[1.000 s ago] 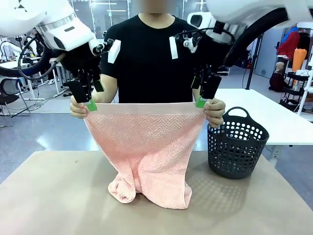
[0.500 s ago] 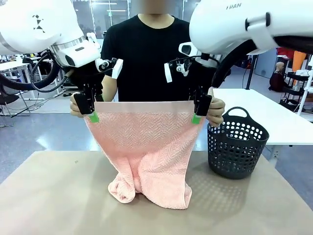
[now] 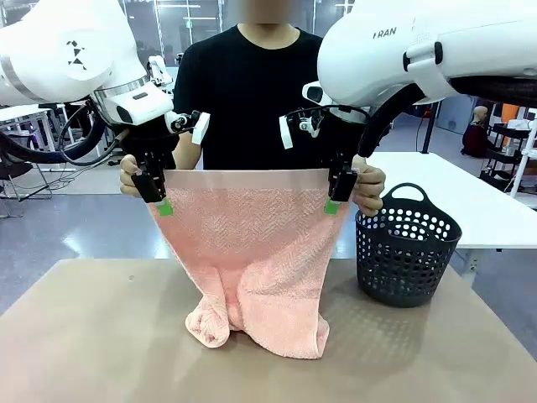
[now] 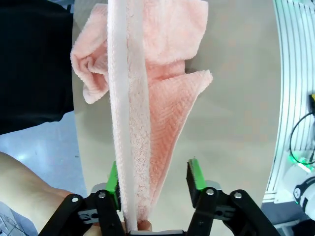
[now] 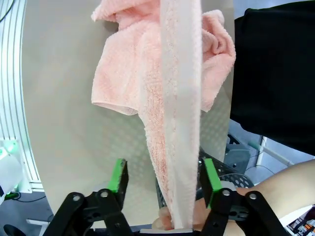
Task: Fold the towel.
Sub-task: Grab the top end of the 100 cm Hotel Towel extended by the human.
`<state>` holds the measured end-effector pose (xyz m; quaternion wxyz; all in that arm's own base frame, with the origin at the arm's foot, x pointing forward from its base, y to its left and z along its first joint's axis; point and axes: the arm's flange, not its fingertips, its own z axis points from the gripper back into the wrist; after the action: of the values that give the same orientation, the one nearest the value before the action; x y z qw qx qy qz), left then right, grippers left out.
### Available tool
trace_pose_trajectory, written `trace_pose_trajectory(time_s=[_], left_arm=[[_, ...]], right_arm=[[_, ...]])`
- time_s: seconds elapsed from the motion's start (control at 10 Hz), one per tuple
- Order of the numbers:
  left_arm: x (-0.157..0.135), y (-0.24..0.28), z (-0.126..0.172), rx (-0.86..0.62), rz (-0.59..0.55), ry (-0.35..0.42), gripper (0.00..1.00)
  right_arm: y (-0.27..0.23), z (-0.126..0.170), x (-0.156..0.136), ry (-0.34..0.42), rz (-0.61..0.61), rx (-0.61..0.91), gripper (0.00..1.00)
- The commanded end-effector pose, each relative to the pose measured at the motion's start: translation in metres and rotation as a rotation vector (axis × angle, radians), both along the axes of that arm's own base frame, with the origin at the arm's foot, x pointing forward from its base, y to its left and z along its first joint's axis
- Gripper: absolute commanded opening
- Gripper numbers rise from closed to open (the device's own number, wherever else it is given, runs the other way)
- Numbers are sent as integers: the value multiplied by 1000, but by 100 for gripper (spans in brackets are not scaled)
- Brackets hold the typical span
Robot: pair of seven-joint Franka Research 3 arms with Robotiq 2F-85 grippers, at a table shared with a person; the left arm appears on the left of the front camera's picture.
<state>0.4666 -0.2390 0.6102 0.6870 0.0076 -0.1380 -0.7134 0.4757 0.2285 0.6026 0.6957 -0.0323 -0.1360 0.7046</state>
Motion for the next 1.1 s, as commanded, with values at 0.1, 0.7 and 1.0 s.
trace_pose_trajectory(time_s=[0.1, 0.7, 1.0], left_arm=[[3, -1, 7, -25, -2, 18, 14], [4, -2, 7, -13, 11, 26, 0], [1, -1, 1, -4, 2, 2, 0]], right_arm=[[-1, 4, 6, -19, -33, -1, 0], [-2, 4, 13, -43, -55, -24, 0], [-6, 2, 7, -14, -24, -4, 0]])
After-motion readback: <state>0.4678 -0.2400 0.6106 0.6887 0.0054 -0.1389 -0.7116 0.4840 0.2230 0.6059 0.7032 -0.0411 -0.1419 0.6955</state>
